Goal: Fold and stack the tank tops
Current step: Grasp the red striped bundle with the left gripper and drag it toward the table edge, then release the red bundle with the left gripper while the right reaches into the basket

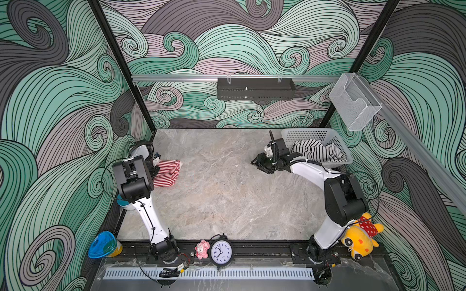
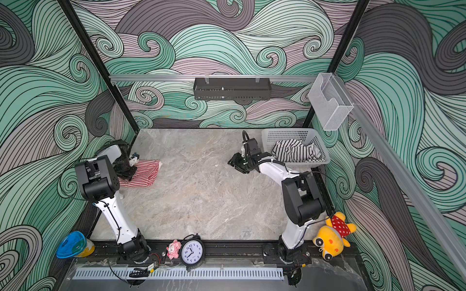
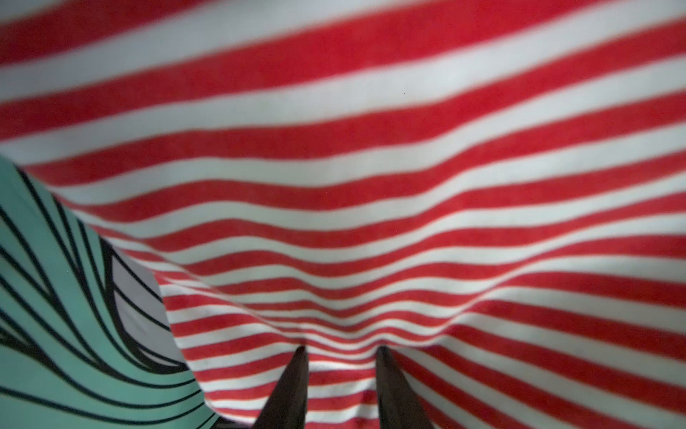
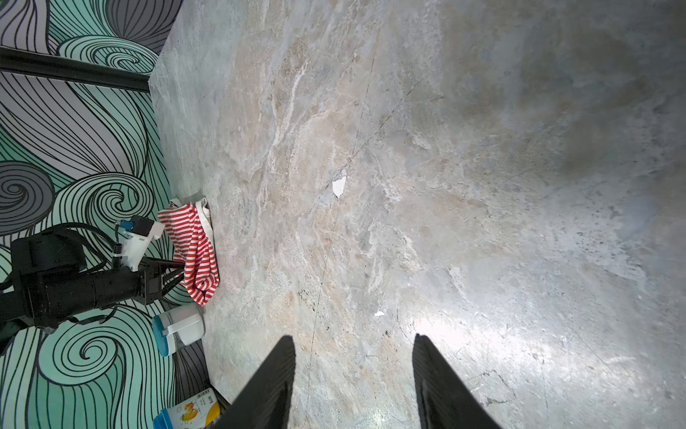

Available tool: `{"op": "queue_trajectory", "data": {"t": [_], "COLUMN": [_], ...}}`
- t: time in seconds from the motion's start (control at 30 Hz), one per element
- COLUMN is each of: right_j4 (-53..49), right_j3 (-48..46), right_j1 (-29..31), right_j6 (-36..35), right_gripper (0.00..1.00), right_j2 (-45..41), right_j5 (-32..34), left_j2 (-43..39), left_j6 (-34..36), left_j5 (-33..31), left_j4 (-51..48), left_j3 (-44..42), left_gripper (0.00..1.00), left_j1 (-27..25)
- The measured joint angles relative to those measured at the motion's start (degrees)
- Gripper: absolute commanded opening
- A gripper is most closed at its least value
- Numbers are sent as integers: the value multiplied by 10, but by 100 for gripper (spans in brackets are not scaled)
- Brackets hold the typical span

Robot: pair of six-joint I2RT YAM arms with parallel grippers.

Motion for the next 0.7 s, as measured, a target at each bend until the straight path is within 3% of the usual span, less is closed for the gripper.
{"op": "queue_trajectory", "data": {"t": [0.3,0.5,0.7], "right_j4": [-45,-78,-94], "right_j3": [19,40,27], "right_j1": [-5,-42,-73], "right_j6": [-21,-44,-54], "right_gripper": [60,60,60], "right_j2": [-37,-70,-104], "right_j5": [6,12,17], "left_j2": [-40,-100,-109], "left_j6": [-18,-44,-69], "left_j5": [62,119,146], "left_j4": [-20,-45,-47], "left_j3": [-22,-21,-38], "left_gripper": [33,33,32], "left_j1": [-16,-55,-104]}}
